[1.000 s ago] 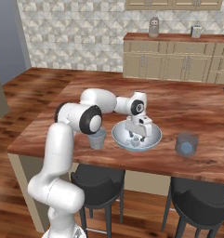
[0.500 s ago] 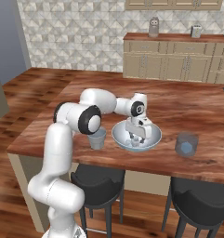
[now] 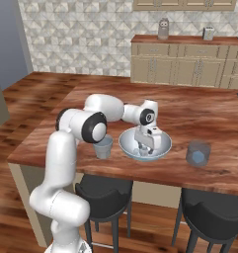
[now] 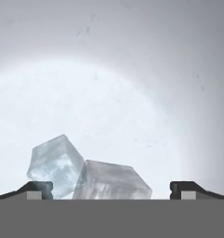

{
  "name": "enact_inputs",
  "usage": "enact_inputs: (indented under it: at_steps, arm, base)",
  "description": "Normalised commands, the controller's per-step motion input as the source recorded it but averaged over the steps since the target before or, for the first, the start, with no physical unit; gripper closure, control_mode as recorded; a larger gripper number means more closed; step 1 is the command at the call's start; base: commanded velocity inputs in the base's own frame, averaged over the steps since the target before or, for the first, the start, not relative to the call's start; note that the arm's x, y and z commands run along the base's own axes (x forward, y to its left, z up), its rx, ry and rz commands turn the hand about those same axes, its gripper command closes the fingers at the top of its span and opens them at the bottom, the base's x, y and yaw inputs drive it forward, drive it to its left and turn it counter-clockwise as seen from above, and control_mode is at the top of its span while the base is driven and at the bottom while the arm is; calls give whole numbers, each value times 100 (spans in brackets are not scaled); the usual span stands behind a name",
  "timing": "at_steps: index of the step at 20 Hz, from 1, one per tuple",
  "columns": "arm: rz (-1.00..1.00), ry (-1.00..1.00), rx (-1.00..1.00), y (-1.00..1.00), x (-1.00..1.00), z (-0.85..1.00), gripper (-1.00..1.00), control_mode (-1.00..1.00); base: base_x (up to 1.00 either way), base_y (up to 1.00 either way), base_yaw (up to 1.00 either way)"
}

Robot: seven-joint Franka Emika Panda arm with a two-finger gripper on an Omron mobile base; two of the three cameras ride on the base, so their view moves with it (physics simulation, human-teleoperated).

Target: There are four ice cubes in the ice bowl. Place two ice cubes in each glass of water.

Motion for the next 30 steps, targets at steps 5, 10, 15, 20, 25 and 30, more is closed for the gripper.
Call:
enact_inputs:
  at_steps: [5, 10, 15, 20, 25, 30]
  arm:
    - [-5, 0, -1, 0, 0, 1, -100, -100]
    - [-7, 0, -2, 0, 0, 7, -100, -100]
    - [-11, 0, -2, 0, 0, 18, -100, -100]
    - [-13, 1, 0, 0, -3, 4, -100, -100]
    - [-14, 1, 0, 0, -6, -6, -100, -100]
    - [-11, 0, 0, 6, 3, -1, -100, -100]
  base:
    - [0, 0, 0]
    - [0, 0, 0]
    - [0, 0, 0]
    - [0, 0, 0]
    - [0, 0, 0]
    - [0, 0, 0]
